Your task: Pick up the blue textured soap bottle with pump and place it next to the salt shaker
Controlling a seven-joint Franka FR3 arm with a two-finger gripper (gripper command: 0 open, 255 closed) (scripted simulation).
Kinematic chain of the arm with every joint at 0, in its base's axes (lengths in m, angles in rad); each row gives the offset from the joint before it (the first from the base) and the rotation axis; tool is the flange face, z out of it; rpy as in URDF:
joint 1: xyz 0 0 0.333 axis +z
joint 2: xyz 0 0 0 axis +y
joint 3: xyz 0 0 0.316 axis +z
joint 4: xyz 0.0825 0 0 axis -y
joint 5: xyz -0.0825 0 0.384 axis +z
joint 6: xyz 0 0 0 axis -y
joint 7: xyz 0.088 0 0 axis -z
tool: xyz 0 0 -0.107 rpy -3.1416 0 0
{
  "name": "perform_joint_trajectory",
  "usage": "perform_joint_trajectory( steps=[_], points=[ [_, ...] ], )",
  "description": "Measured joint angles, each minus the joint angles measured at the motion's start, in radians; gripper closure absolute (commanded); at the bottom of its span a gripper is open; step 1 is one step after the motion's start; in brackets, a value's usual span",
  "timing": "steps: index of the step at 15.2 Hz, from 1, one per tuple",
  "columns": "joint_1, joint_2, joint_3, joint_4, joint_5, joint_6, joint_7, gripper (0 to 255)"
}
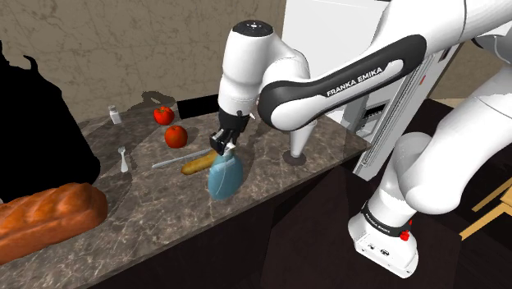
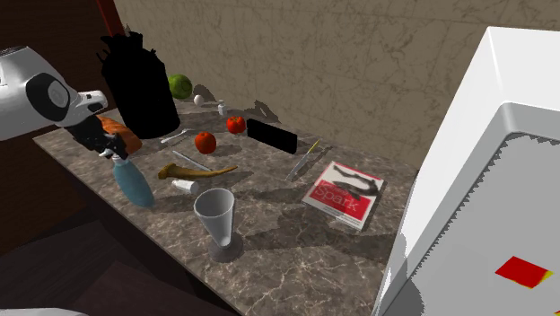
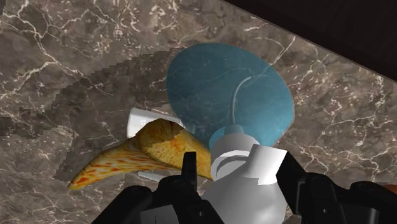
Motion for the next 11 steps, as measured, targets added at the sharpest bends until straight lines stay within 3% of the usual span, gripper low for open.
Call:
perform_joint_trajectory(
  steps=[8, 9, 11],
  points=[
    [-0.002, 0.012, 0.003, -0.023, -0.009, 0.034, 0.012, 255],
    [-0.002, 0.012, 0.003, -0.023, -0.009, 0.034, 0.012, 0],
    [-0.002, 0.012, 0.003, -0.023, -0.009, 0.035, 0.012, 0]
  ],
)
